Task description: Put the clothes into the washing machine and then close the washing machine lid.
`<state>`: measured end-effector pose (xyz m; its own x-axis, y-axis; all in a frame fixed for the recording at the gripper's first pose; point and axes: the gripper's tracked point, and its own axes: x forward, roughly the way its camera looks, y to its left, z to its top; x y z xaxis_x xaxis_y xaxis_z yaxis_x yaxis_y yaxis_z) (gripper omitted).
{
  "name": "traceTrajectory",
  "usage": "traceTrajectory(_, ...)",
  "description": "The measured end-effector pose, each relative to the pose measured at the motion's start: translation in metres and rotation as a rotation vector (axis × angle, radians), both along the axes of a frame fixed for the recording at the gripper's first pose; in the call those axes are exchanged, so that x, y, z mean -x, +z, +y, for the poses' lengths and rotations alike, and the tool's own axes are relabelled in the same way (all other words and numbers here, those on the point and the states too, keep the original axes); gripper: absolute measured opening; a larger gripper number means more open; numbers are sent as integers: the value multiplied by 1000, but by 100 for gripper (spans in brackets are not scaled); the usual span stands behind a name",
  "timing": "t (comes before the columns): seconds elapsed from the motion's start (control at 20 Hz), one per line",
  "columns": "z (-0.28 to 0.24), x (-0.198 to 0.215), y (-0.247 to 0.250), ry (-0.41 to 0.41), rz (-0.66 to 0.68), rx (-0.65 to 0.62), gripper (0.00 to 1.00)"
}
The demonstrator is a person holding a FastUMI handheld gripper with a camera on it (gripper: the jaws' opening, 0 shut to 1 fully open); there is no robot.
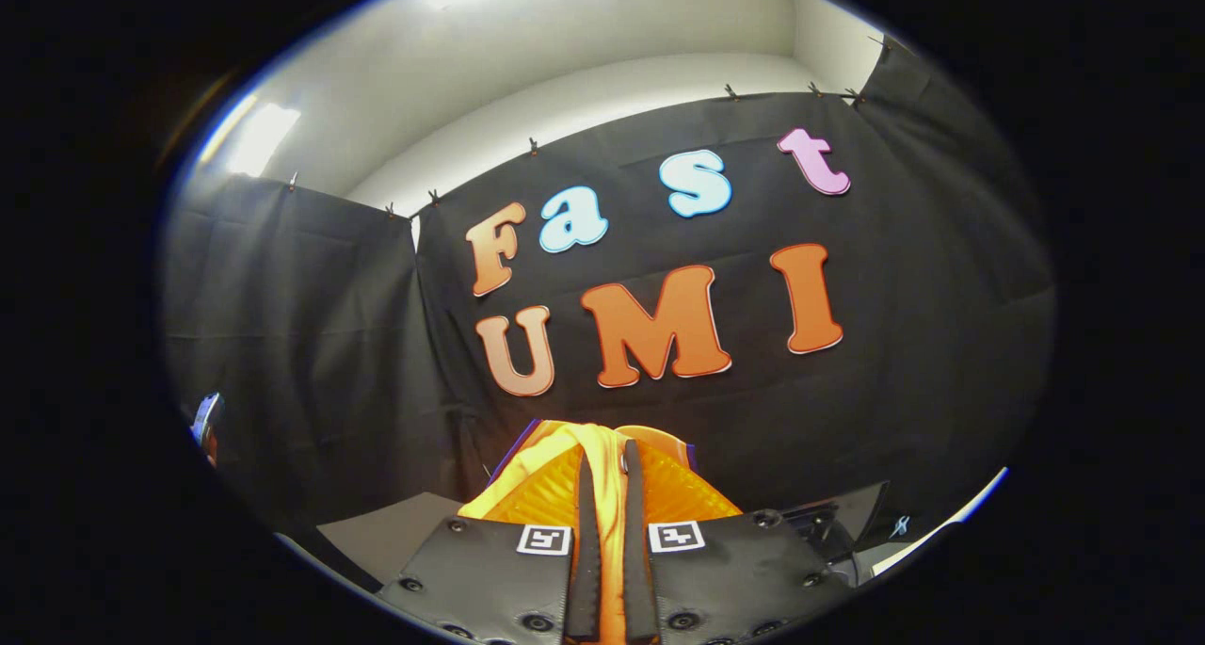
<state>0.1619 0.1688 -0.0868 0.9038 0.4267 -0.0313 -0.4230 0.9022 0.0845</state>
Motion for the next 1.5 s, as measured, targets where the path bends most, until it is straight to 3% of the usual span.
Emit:
traceTrajectory(0.25,-48,-17,-39,-67,50,58,17)
traceTrajectory(0.7,-102,-29,-111,-102,176,92,17)
traceTrajectory(1.2,-132,-54,-207,-103,362,114,17)
traceTrajectory(1.5,-135,-62,-294,-92,497,138,17)
